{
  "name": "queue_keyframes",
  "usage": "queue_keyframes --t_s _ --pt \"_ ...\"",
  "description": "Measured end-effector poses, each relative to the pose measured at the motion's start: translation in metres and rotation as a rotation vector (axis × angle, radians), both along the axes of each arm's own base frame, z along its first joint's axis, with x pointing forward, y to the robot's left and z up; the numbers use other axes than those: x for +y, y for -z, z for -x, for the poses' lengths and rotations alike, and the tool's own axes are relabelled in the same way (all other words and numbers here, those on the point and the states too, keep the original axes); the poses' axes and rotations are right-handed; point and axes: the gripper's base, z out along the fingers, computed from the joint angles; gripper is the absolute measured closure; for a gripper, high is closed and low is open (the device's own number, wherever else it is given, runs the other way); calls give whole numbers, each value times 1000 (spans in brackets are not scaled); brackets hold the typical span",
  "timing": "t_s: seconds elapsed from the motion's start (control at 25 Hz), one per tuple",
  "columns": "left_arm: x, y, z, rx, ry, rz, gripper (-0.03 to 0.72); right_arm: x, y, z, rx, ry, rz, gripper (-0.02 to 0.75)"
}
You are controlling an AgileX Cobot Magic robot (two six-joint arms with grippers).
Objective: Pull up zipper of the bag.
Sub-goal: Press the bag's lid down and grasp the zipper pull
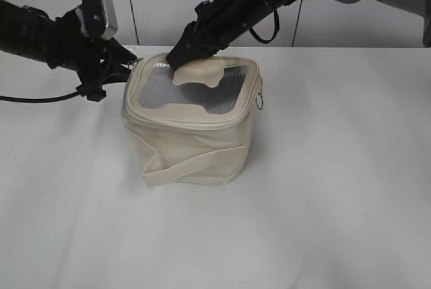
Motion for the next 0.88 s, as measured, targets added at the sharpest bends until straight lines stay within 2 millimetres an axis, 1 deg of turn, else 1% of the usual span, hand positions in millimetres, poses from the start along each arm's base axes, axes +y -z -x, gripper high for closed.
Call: queue_keyframes --t_s 0.08,0.16,0.4,0.56,0.72,0.88 --pt "1 1 2 29 -8 -13 409 0 0 0 0 1 0 688" --pt "2 -3 4 61 -36 -13 409 0 0 -1 7 14 -2 688" --pt "6 -24 16 112 -86 -26 409 0 0 -1 25 34 -6 689" --pt "10 -28 32 143 -117 -22 412 1 0 -1 39 45 -12 690" --pt "14 -25 51 180 -147 -22 415 3 -1 1 47 46 -17 692" --pt "18 -26 68 187 -175 -21 416 4 -1 1 54 49 -19 692"
